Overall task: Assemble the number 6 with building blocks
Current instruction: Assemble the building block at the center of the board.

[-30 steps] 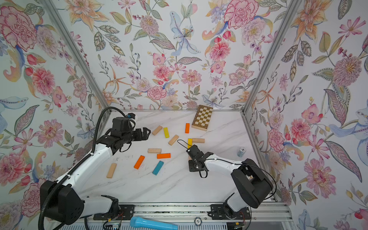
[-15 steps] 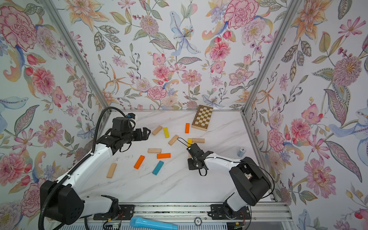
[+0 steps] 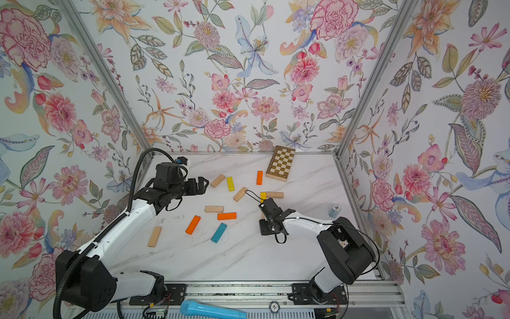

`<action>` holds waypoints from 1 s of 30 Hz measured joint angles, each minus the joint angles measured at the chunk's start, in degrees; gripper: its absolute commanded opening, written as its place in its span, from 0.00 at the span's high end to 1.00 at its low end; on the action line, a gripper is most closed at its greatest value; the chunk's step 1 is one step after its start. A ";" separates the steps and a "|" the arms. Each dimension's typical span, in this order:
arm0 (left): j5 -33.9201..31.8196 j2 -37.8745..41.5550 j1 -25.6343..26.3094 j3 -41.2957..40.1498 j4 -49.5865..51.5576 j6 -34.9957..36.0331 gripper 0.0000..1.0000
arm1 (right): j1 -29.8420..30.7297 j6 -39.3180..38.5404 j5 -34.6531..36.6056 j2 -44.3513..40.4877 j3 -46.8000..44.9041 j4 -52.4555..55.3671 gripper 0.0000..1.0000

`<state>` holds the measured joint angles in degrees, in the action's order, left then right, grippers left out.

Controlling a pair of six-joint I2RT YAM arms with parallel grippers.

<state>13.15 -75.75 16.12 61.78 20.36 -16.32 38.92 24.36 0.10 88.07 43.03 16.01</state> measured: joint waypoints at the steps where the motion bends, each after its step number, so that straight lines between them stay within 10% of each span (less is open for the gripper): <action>1: 0.00 0.00 0.00 0.00 0.00 0.02 0.01 | -0.02 -0.20 -0.46 -1.20 -0.92 0.02 0.71; 9: 0.20 -0.11 0.00 0.00 -0.07 0.26 0.12 | -7.69 1.16 -3.17 -12.13 -3.10 -1.36 0.71; 19: 2.62 -7.54 9.84 0.87 -1.49 -3.04 0.70 | -18.03 9.64 -13.55 -4.42 -2.10 -7.02 0.75; 30: 8.24 -27.15 21.29 6.95 -5.77 -11.30 0.94 | -21.77 16.63 -21.00 -0.74 -2.12 -13.31 0.78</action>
<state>21.39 -102.89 37.41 68.73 14.59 -27.62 17.15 40.99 -20.91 87.33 40.91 2.70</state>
